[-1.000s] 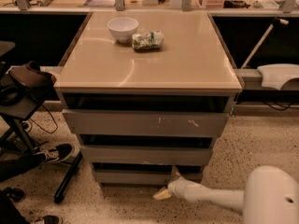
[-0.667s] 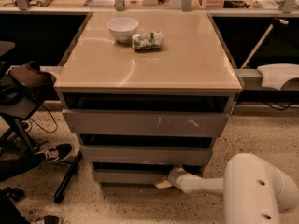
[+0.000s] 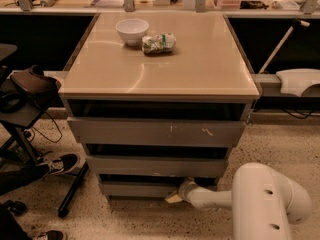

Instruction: Open bottom drawer

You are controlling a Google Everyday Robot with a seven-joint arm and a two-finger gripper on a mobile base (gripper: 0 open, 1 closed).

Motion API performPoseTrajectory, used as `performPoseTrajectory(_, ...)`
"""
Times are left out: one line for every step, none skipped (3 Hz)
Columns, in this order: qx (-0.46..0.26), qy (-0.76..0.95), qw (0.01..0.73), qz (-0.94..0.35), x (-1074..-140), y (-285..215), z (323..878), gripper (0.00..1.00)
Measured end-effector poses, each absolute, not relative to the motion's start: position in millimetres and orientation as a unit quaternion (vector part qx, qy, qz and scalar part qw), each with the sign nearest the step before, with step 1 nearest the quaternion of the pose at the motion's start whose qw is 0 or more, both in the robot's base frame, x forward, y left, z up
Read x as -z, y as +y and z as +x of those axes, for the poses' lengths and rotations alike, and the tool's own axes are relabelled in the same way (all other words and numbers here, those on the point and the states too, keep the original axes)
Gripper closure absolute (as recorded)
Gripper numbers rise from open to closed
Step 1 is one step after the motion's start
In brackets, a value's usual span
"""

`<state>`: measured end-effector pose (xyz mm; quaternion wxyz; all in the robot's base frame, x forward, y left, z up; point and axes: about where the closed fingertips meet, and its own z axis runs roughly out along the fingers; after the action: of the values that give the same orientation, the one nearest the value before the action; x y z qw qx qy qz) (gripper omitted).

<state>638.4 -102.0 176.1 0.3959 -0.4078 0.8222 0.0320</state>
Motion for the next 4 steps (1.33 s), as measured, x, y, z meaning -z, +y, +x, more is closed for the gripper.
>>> performPoseTrajectory(-0.044,0.826,0.390,-0.404,-156.4,-96.0,635.4,0.00)
performPoseTrajectory(-0.044,0.826,0.390,-0.404,-159.9,-95.9,635.4,0.19)
performPoseTrajectory(-0.044,0.826,0.390,-0.404,-159.9,-95.9,635.4,0.42)
performPoseTrajectory(-0.044,0.826,0.390,-0.404,-160.2,-95.9,635.4,0.65)
